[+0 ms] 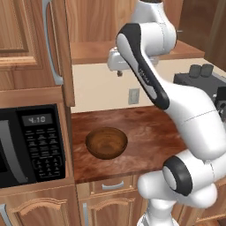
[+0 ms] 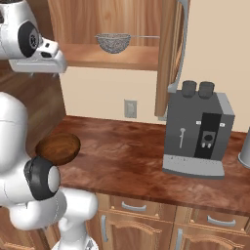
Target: Open the cabinet and setup a tea strainer by placing it in the bowl upright.
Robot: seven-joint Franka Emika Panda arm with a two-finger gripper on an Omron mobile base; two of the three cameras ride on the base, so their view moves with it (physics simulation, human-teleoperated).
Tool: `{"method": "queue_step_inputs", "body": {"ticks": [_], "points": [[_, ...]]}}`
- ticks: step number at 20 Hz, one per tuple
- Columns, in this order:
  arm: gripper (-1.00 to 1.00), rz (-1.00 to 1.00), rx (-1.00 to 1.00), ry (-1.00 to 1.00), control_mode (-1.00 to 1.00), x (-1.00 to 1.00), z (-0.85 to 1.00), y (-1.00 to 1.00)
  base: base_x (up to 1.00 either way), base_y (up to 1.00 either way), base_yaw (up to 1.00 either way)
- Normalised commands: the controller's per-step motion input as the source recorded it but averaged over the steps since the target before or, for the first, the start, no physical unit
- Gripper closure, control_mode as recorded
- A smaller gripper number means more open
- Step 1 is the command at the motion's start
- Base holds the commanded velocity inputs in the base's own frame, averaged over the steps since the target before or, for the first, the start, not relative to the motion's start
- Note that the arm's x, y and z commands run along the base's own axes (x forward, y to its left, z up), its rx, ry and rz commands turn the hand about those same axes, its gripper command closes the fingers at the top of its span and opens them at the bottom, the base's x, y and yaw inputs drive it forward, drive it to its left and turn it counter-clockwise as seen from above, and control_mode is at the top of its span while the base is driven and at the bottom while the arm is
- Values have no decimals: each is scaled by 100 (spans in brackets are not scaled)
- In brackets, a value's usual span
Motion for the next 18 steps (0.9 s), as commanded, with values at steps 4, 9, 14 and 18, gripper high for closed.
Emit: {"method": "queue_step_inputs", "body": {"ticks": [4,9,14,18], "points": [[-100,29,-28,-39,-100,0,3,-38,0,0,0],[-100,23,-35,-23,-100,0,11,-35,0,0,0],[-100,15,-29,-11,-100,0,32,-23,0,0,0],[-100,0,-12,-1,-100,16,58,0,0,0,0]]}}
